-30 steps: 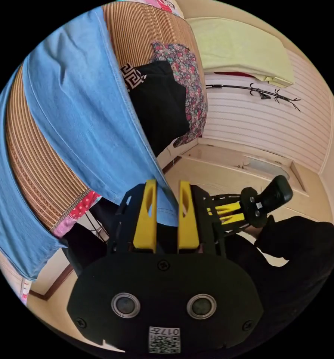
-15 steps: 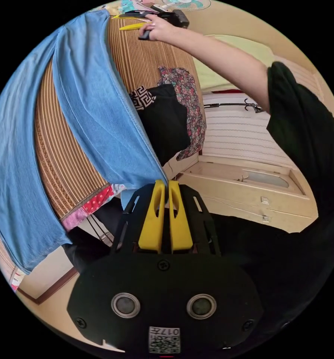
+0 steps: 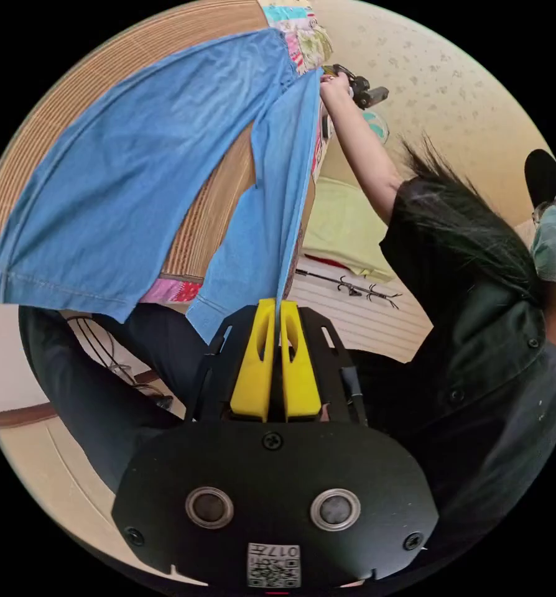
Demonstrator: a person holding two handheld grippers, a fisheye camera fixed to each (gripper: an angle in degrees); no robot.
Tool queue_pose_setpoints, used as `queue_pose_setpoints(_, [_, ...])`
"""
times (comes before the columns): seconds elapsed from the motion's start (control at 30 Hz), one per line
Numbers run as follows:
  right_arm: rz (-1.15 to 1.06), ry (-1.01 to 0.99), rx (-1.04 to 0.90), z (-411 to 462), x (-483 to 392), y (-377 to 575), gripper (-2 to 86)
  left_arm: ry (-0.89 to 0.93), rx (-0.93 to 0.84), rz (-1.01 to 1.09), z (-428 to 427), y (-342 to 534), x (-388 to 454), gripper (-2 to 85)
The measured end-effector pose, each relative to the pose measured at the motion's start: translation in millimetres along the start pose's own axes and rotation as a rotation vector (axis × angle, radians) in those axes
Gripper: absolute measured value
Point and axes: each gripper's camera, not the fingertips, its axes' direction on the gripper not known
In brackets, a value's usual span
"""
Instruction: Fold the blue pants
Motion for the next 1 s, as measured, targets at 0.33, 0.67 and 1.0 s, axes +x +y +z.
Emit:
queue_pose_setpoints(0.33, [-0.280, -0.129, -0.314, 20.3, -67.6, 136.1, 8.2, -0.185, 0.008, -0.217, -121.7, -18.3, -110.4, 0.0])
queue_pose_setpoints(0.67, [0.120, -0.177, -0.676, -92.9, 5.2, 433.5, 8.5, -0.188, -0.213, -0.130, -118.6, -53.9, -75.6, -0.2])
queue_pose_setpoints(1.0, [0.319, -0.137, -0.732, -91.3, -6.2, 462.3, 7.8, -0.235, -0.305, -0.116, -109.2, -57.7, -47.5, -0.2])
